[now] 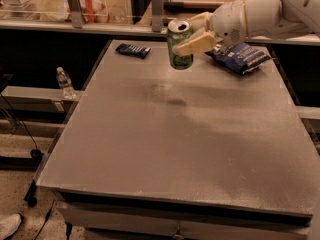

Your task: Move green can near rxbar blueberry

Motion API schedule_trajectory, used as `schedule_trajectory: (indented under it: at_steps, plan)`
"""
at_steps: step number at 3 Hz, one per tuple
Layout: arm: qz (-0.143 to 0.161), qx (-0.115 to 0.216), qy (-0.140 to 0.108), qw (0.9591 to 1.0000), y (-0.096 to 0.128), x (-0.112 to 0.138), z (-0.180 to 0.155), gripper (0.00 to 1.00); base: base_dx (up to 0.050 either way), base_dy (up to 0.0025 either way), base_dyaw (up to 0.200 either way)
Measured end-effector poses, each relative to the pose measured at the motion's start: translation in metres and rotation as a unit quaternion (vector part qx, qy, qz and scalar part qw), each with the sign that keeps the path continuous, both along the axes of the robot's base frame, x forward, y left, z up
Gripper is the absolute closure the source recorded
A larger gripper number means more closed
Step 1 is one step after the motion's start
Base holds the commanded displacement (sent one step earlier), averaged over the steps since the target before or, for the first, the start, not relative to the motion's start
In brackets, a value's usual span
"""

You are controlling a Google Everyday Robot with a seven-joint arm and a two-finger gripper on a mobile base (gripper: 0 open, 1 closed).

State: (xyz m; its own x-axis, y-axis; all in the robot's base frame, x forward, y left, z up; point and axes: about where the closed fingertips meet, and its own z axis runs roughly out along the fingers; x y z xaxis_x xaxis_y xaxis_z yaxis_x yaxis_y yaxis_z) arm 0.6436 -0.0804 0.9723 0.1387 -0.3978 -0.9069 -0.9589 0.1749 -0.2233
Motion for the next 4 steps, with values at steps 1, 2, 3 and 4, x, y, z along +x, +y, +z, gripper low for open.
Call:
schedule_trajectory:
  at_steps: [1, 2, 3, 4]
  plan:
    - [0.003, 0.005, 0.022, 0.9997, 0.012, 0.021, -0.006, 1.00, 0.000, 0.00000, 0.000]
    - [-0.005, 0.017, 0.030, 0.9994, 0.018, 0.038, -0.008, 1.00, 0.000, 0.00000, 0.000]
    - [-0.035, 0.034, 0.029, 0.9984, 0.024, 0.056, -0.007, 1.00, 0.000, 0.00000, 0.000]
    - [-0.035, 0.034, 0.029, 0.9984, 0.024, 0.056, -0.007, 1.00, 0.000, 0.00000, 0.000]
